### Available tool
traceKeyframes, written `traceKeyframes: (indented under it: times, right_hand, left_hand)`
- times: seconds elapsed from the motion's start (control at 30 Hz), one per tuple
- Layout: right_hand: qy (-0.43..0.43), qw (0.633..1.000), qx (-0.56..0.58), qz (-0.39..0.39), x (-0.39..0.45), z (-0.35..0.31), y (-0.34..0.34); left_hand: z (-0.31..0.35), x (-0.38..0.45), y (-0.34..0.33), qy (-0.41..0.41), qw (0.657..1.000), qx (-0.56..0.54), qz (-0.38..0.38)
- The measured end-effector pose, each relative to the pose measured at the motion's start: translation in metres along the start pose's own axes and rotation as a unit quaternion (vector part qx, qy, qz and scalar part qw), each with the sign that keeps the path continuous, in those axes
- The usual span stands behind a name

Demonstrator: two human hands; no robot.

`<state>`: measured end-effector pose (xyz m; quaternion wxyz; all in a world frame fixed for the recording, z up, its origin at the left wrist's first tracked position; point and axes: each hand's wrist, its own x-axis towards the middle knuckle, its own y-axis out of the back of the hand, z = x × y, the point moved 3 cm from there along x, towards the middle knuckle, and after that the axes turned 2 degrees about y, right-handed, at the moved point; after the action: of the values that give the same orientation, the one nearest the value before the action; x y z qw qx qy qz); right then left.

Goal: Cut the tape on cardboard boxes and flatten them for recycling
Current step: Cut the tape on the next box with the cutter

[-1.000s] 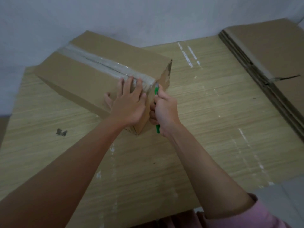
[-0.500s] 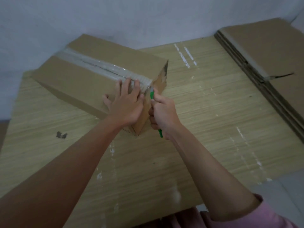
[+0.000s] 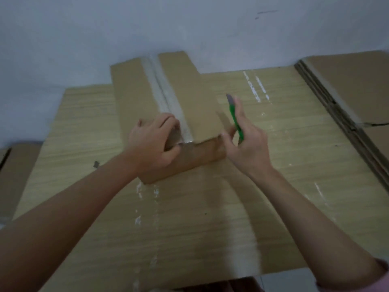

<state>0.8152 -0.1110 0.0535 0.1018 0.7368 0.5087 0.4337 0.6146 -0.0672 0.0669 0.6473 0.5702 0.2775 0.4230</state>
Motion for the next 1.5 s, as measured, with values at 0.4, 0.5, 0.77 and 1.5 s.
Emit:
traceKeyframes:
  times: [0.4,0.5,0.77,1.5]
  right_hand:
    - [-0.022,0.965,-0.112,-0.234,0.035,0.007,-0.019]
    - [0.021,0.973,-0.106,-0.205,0.031,0.014,-0.024]
    - [-0.021,0.982,-0.055,-0.182,0.035,0.016,-0.023]
    - [-0.214,0.852,-0.382,-0.287,-0.048,0.107,0.001]
  left_hand:
    - [0.001,0.018,-0.020,-0.159,0.969,0.187,0.032]
    - [0.006,0.024,-0.024,-0.214,0.935,0.279,0.037]
    - [0.041,0.044,-0.006,-0.215,0.886,0.328,-0.247]
    - [0.010,0.004,-0.003,0.059,0.955,-0.075,0.282]
